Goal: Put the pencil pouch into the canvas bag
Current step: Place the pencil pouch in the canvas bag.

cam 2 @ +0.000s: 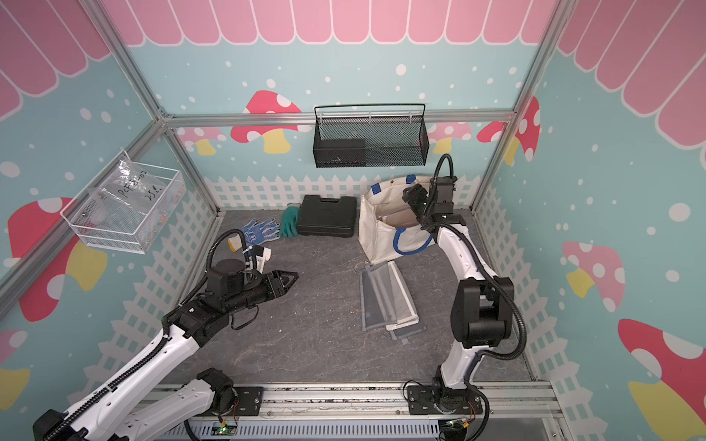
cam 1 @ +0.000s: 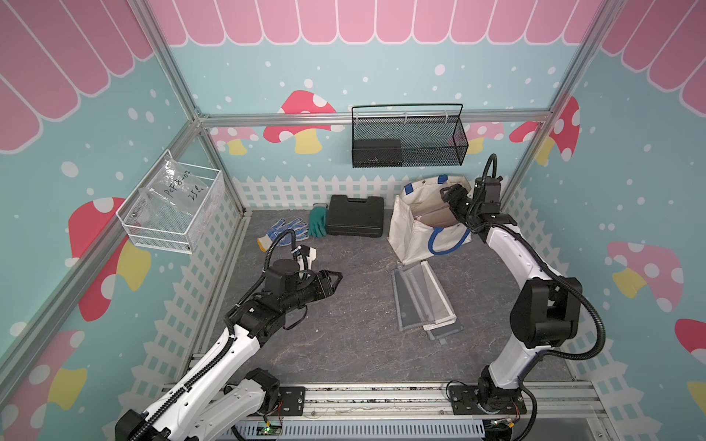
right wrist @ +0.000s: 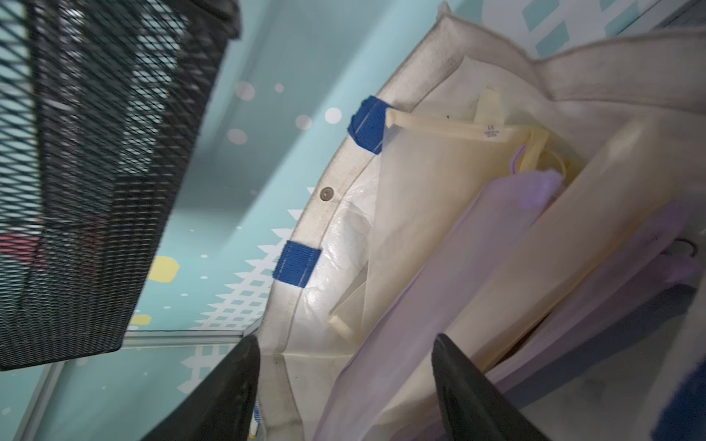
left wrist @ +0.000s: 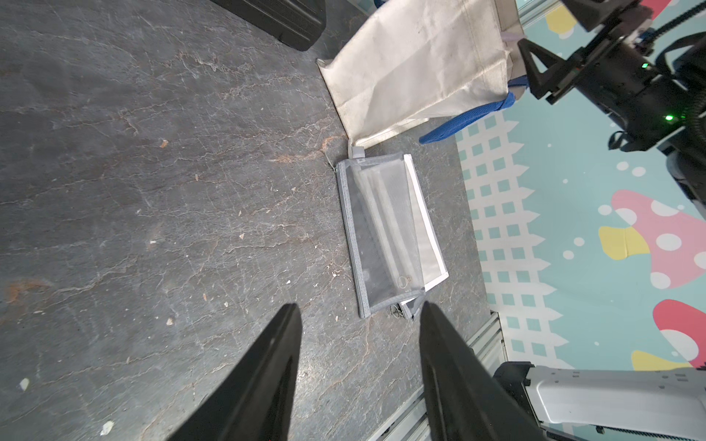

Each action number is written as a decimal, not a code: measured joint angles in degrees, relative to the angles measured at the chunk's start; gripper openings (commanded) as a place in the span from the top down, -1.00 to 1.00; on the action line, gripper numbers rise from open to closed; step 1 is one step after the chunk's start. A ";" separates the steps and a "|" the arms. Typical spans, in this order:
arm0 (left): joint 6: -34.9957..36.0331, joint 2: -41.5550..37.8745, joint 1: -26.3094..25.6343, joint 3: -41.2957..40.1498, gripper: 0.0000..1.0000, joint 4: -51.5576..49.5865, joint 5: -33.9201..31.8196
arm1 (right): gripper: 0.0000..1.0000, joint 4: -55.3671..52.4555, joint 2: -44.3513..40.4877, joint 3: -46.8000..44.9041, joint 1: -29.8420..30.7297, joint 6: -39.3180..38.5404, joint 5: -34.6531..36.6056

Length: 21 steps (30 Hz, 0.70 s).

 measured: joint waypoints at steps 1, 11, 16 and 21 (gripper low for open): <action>0.04 0.39 0.00 0.00 -0.04 -0.04 0.00 | -0.51 -0.44 -0.92 0.00 -0.17 -0.70 -0.31; 1.49 8.13 -1.05 3.89 -0.04 -4.04 -0.24 | -0.46 -9.92 -13.99 -5.57 -0.31 -14.40 -2.27; 0.74 16.65 -6.12 6.82 -0.05 -3.32 -0.04 | -0.44 -14.32 -27.69 -22.23 -0.31 -19.58 -3.43; -1.40 27.39 -11.04 9.31 -0.05 -1.68 0.09 | -0.47 -16.68 -36.00 -40.19 -0.31 -19.43 -5.99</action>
